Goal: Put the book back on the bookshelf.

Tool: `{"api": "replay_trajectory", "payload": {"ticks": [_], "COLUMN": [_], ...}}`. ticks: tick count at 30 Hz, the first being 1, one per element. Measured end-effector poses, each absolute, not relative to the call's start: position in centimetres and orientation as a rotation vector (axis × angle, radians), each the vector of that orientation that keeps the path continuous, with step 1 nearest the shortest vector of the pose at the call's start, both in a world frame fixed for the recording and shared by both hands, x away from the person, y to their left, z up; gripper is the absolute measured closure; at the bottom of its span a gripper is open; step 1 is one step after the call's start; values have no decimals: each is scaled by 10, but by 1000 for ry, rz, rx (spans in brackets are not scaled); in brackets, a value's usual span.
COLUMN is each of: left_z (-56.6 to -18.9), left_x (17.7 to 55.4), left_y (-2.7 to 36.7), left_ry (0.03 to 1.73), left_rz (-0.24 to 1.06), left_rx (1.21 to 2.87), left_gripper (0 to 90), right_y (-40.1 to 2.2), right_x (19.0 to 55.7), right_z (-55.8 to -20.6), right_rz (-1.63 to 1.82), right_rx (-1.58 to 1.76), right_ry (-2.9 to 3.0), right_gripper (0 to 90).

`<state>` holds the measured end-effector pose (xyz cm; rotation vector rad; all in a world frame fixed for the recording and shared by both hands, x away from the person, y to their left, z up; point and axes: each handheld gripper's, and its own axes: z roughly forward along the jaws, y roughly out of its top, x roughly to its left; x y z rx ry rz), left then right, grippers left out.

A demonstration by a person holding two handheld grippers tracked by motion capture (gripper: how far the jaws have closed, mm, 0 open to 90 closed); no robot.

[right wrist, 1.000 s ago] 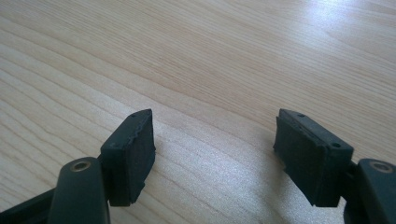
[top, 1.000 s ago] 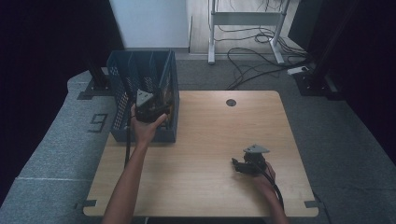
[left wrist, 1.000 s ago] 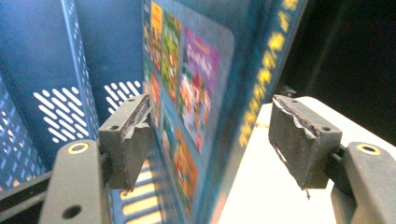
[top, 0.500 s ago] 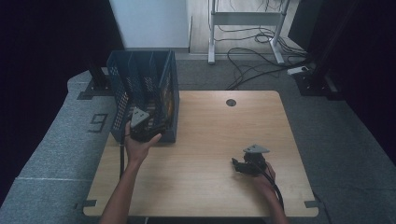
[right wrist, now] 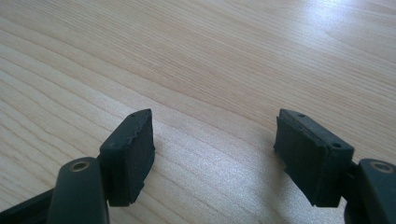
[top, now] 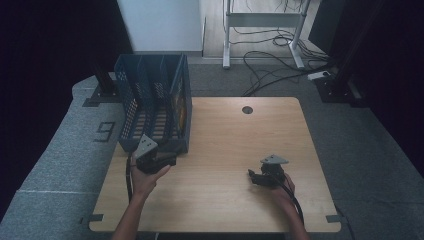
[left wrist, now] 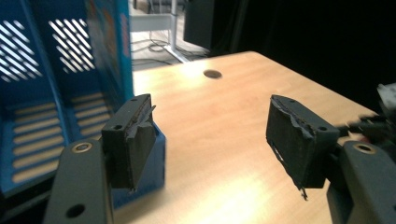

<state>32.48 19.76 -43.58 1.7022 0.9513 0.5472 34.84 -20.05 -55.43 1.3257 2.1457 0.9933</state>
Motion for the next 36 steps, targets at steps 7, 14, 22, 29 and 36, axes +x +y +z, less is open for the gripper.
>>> {"api": "replay_trajectory", "payload": {"ticks": [7, 14, 22, 29, 36], "left_z": [-461, -482, -503, -522, -523], "left_x": [311, 300, 290, 287, 289], "left_y": [192, 187, 184, 186, 185], "left_ry": [949, 955, 972, 978, 983], "left_rz": [465, 422, 408, 376, 397], "left_rx": [1778, 1807, 1837, 1894, 1881], "left_gripper": [308, 306, 310, 311, 314], "right_y": [-200, -200, -200, -200, -200], "right_x": [348, 348, 348, 348, 348], "right_z": [-554, -554, -554, -554, -554], "right_rz": [993, 993, 993, 992, 992], "right_rx": [1326, 1326, 1325, 1325, 1325], "right_ry": [2146, 2146, 2146, 2146, 2146], "right_gripper": [277, 277, 277, 276, 276]}}
